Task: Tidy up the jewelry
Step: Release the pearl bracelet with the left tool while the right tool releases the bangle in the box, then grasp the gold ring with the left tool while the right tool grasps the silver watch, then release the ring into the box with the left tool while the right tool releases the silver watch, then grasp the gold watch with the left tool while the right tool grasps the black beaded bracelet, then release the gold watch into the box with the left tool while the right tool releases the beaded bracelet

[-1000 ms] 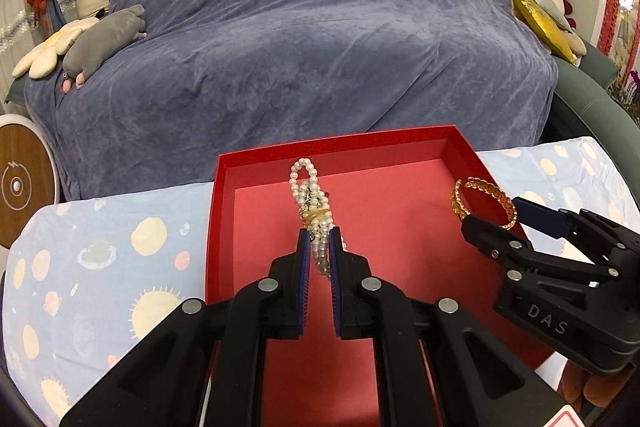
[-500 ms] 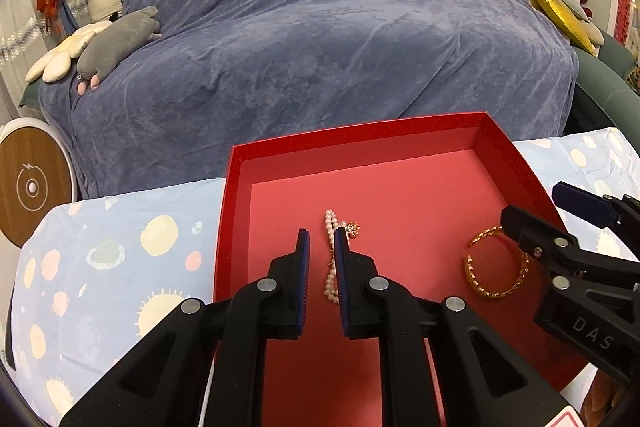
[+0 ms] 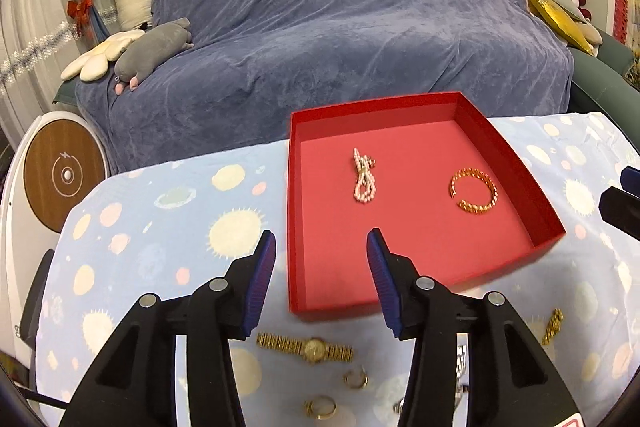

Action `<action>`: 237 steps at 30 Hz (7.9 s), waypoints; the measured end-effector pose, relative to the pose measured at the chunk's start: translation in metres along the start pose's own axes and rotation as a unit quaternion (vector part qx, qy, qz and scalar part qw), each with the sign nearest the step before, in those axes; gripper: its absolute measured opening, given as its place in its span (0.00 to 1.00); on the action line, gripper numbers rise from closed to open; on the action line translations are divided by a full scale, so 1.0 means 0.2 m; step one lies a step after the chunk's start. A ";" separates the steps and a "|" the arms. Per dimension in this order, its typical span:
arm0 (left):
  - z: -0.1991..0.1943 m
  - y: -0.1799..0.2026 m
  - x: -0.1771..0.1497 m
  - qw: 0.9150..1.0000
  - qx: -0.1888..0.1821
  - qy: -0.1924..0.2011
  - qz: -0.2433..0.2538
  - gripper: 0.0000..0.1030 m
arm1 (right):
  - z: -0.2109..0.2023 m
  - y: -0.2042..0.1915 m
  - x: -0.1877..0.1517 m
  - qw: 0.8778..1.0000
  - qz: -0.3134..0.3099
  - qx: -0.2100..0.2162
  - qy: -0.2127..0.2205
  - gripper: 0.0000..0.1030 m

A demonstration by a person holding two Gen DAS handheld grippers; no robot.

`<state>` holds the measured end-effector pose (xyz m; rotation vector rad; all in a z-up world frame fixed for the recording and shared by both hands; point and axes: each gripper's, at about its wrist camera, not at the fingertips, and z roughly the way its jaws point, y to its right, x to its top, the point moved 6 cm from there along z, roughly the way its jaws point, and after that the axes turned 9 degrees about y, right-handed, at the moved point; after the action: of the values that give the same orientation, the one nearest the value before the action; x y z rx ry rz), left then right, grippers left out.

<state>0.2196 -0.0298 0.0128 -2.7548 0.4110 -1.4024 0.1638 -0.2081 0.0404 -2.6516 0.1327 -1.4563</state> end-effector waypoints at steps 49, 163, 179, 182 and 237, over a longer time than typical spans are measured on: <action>-0.17 -0.12 -0.64 0.992 -0.048 -0.068 -0.096 0.56 | 0.10 -0.43 -0.64 0.989 -0.008 0.100 -0.106 0.10; -0.21 -0.11 -0.54 0.995 -0.036 -0.067 -0.058 0.58 | -0.15 -0.27 -0.50 0.993 -0.057 0.082 -0.063 0.40; -0.05 -0.20 -0.54 0.992 -0.037 -0.076 -0.092 0.58 | 0.06 -0.38 -0.67 0.986 -0.090 0.087 -0.106 0.33; -0.04 -0.19 -0.53 0.992 -0.039 -0.074 -0.089 0.58 | 0.10 -0.38 -0.70 0.985 -0.088 0.088 -0.118 0.27; 0.11 -0.15 -0.50 0.995 -0.018 -0.069 -0.073 0.21 | 0.10 -0.36 -0.68 0.987 -0.075 0.077 -0.123 0.07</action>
<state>0.1880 0.0219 -0.0761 -2.9422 0.2383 -1.2307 0.1092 -0.1171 -0.0733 -2.7318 -0.1973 -1.1096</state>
